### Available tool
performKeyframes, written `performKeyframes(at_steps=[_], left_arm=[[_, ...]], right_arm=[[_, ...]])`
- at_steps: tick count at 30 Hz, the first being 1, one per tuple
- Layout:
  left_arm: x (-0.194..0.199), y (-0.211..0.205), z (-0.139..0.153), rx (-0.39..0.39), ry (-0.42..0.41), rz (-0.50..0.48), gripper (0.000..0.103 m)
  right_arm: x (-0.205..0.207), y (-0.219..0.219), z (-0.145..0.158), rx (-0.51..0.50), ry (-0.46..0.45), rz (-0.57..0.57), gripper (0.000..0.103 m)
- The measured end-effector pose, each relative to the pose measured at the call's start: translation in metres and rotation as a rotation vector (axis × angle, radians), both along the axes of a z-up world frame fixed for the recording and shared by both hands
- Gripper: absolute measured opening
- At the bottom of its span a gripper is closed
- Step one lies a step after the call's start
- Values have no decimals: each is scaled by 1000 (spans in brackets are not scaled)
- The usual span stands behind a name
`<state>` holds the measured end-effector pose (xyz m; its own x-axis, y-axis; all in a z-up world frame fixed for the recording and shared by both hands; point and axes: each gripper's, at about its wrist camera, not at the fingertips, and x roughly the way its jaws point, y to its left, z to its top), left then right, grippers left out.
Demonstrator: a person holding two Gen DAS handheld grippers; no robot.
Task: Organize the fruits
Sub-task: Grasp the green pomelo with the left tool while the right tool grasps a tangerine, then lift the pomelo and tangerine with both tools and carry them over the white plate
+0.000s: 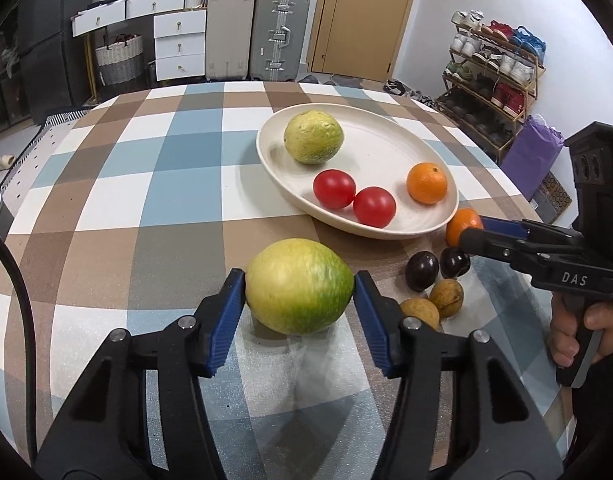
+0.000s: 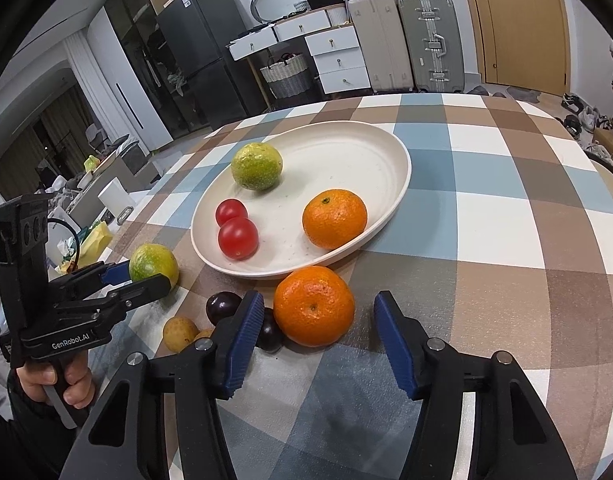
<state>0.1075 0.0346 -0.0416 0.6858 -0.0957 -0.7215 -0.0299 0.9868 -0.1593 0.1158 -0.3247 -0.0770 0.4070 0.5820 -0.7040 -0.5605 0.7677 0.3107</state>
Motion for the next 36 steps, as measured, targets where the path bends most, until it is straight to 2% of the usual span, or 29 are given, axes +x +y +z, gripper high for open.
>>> performKeyframes(at_steps=[2,15,27,36], left_arm=[[-1,-1,1,1,-3,-5,52],[-2,-1,2,2,-9,-12,53],[-3,-2,-2,-15,6,-21,53],[-10,-3,3,-16,-26,-31,52]], right_arm=[[1,1,-1,4,8,5,55],[0,2,-1,1,2,8,43],[-6,-2,6,29,-32,5,42],[-6,-5,10,49,-50,0,42]])
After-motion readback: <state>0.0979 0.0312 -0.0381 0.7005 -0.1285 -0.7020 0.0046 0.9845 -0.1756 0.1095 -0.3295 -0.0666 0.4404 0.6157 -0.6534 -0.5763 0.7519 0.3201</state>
